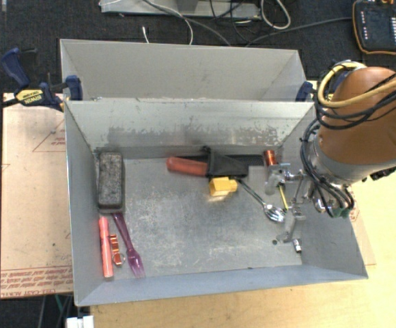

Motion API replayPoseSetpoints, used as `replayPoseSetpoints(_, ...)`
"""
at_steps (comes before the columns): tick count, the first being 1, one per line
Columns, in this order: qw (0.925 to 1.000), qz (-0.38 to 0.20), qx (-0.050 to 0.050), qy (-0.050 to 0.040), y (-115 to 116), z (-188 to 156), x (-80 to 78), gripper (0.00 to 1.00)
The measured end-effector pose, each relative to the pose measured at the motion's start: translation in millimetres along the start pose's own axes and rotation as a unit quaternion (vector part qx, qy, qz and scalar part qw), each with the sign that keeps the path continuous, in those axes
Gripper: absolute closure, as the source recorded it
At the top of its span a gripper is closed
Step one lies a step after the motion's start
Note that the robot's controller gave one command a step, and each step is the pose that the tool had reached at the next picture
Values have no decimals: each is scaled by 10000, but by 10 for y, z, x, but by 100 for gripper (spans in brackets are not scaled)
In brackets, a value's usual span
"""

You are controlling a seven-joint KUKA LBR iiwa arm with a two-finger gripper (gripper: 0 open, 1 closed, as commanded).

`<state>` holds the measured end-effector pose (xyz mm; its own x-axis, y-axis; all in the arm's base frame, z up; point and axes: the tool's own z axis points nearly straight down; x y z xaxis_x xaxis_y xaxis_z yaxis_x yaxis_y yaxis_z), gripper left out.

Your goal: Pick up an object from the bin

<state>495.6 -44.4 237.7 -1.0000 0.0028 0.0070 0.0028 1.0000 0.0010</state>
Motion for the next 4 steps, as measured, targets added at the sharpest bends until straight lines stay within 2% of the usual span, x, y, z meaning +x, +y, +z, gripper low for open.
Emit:
replayPoseSetpoints(1, 10000, -14, 4, -40, 4, -44, -12, 0)
replayPoseSetpoints(2, 9998, 181, -7, -67, 430, 1440, -895, 0)
replayPoseSetpoints(3, 9975, 700, 1, -118, 411, 1659, -1295, 0)
replayPoseSetpoints(4, 9986, 522, -15, -76, 433, 1620, -1123, 0)
